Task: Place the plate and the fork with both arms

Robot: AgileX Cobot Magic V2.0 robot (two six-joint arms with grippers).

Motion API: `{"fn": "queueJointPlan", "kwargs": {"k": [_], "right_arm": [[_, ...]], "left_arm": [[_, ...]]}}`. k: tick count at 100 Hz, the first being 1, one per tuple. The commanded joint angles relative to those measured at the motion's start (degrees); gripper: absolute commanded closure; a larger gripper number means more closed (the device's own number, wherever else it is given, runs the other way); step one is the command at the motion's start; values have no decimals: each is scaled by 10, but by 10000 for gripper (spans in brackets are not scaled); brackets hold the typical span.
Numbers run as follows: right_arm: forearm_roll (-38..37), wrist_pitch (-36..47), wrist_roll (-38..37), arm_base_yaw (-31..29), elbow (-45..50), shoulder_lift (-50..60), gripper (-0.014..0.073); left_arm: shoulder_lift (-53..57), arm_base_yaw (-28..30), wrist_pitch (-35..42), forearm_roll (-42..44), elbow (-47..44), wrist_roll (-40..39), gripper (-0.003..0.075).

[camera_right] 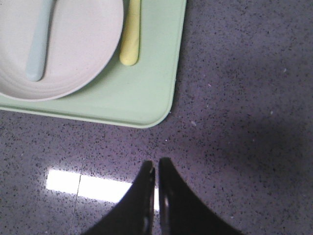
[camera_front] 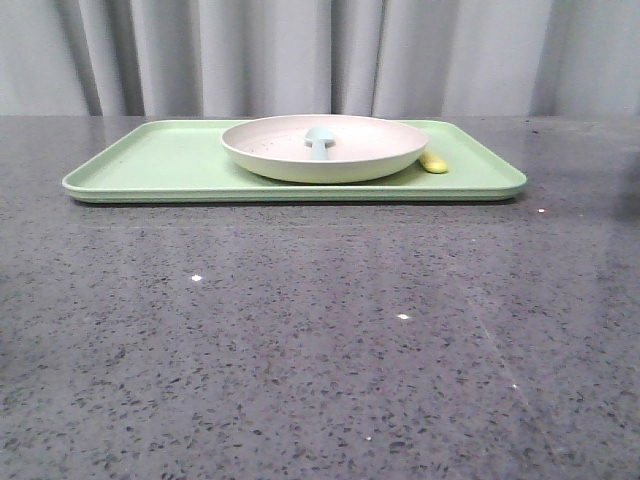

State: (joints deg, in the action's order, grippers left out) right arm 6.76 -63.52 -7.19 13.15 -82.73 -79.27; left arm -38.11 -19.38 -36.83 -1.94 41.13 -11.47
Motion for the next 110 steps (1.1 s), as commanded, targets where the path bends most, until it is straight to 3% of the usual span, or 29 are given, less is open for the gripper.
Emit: {"fn": "queueJointPlan", "kwargs": {"k": [1, 14, 32, 81, 110], "right_arm": [[-5, 69, 7, -3, 49, 77, 572], [-14, 130, 7, -3, 128, 160, 581], [-35, 169, 7, -3, 220, 259, 662], [-55, 303, 7, -3, 425, 528, 660], [-55, 310, 7, -3, 510, 632, 660]], "left_arm": [[1, 1, 44, -5, 17, -5, 731], [1, 1, 44, -5, 17, -5, 741], [8, 1, 46, -5, 16, -5, 741], [148, 1, 81, -4, -72, -5, 741], [244, 1, 88, -4, -133, -5, 741]]}}
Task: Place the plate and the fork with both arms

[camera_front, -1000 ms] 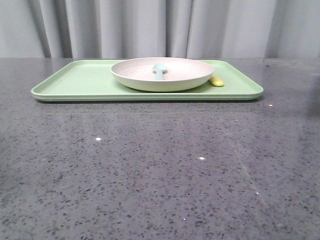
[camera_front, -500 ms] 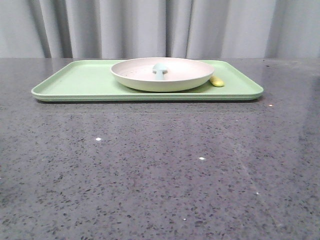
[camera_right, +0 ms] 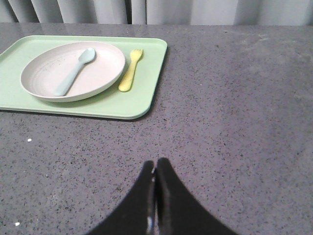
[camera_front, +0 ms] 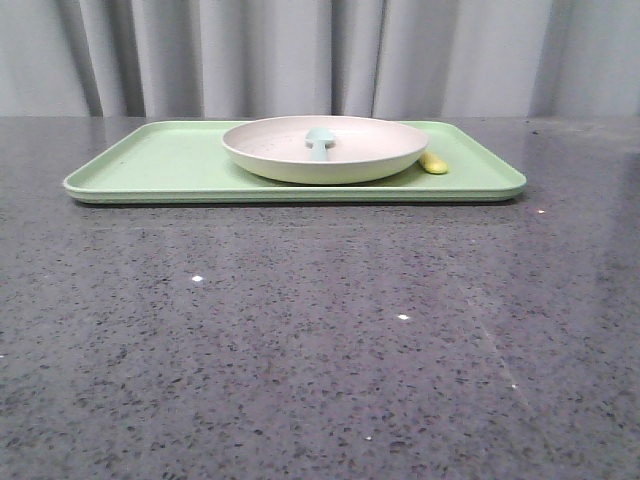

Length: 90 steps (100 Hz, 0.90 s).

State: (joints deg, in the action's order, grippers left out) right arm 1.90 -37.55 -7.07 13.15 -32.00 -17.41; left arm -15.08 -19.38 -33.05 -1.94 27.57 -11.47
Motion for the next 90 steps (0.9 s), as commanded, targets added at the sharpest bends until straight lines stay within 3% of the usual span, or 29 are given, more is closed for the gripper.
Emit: {"fn": "queueJointPlan", "kwargs": {"k": [1, 90], "right_arm": [[-7, 50, 6, -3, 5, 15, 660], [-7, 49, 6, -3, 17, 26, 660]], "left_arm": [[18, 1, 51, -4, 3, -5, 741], [41, 1, 49, -4, -12, -5, 741]]}}
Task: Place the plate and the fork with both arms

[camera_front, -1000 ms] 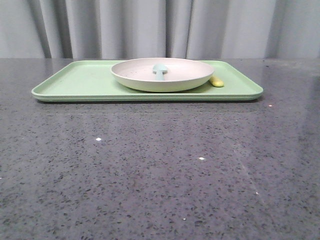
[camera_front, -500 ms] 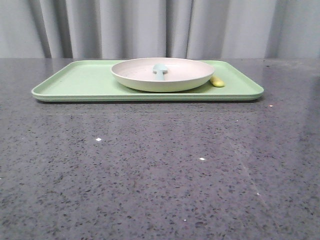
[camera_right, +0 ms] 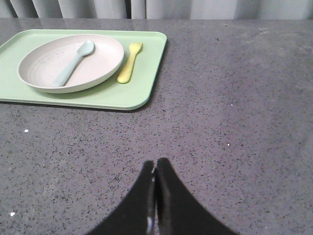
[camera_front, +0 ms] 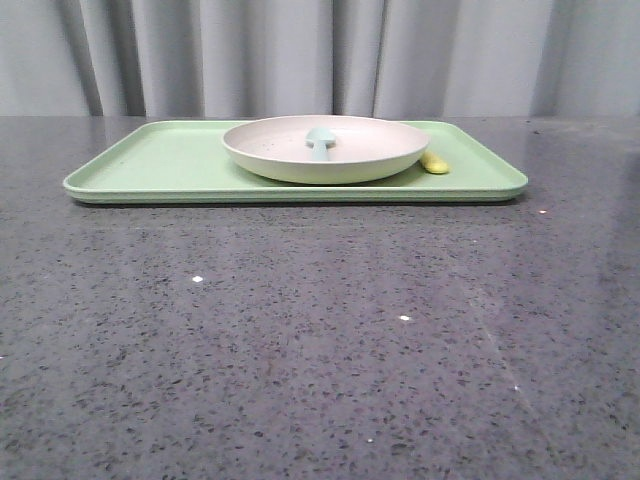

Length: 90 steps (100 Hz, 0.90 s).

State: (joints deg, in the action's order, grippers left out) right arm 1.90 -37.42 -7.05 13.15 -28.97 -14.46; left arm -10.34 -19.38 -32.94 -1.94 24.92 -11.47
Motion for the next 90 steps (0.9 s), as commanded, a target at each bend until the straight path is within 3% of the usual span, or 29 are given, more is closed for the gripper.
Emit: {"fn": "queueJointPlan", "kwargs": {"k": [1, 31, 54, 90], "right_arm": [[-7, 47, 6, -3, -13, -3, 660], [-7, 47, 6, -3, -13, -3, 660], [-7, 47, 6, -3, -13, -3, 660], [-7, 47, 6, -3, -13, -3, 660]], "left_arm": [[-6, 1, 48, -4, 14, -5, 741], [1, 15, 60, 19, -8, -5, 741], [30, 89, 237, 23, -91, 64, 741], [86, 205, 329, 5, -199, 146, 741]]}}
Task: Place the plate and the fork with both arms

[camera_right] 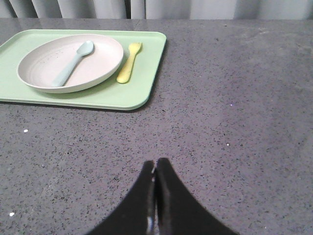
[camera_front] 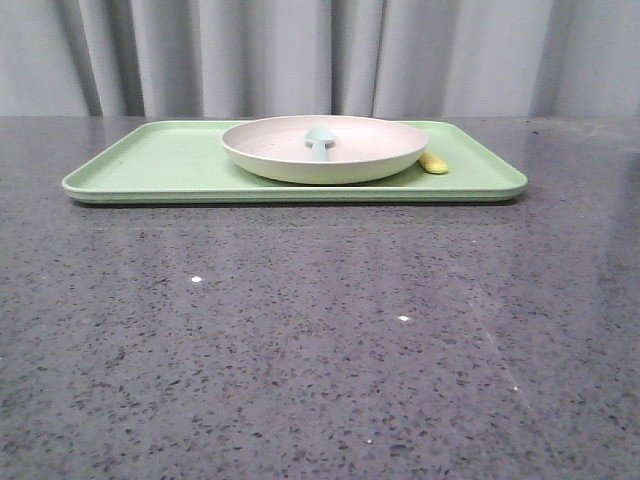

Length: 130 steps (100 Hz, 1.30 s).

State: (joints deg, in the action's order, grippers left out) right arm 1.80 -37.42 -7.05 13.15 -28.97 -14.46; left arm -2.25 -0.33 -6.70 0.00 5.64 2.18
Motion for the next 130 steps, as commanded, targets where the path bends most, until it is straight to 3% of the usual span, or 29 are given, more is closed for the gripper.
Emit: {"fn": "queueJointPlan", "kwargs": {"k": [1, 20, 31, 130], "right_arm": [[-6, 47, 6, -3, -13, -3, 660], [-6, 47, 6, -3, -13, -3, 660], [-6, 47, 6, -3, -13, -3, 660], [-6, 46, 6, -3, -11, -3, 660]], "left_arm": [[8, 16, 67, -15, -9, 10, 741], [36, 23, 88, -27, -65, 10, 741], [43, 23, 57, -28, -64, 10, 741], [43, 23, 56, -27, -64, 10, 741]]}}
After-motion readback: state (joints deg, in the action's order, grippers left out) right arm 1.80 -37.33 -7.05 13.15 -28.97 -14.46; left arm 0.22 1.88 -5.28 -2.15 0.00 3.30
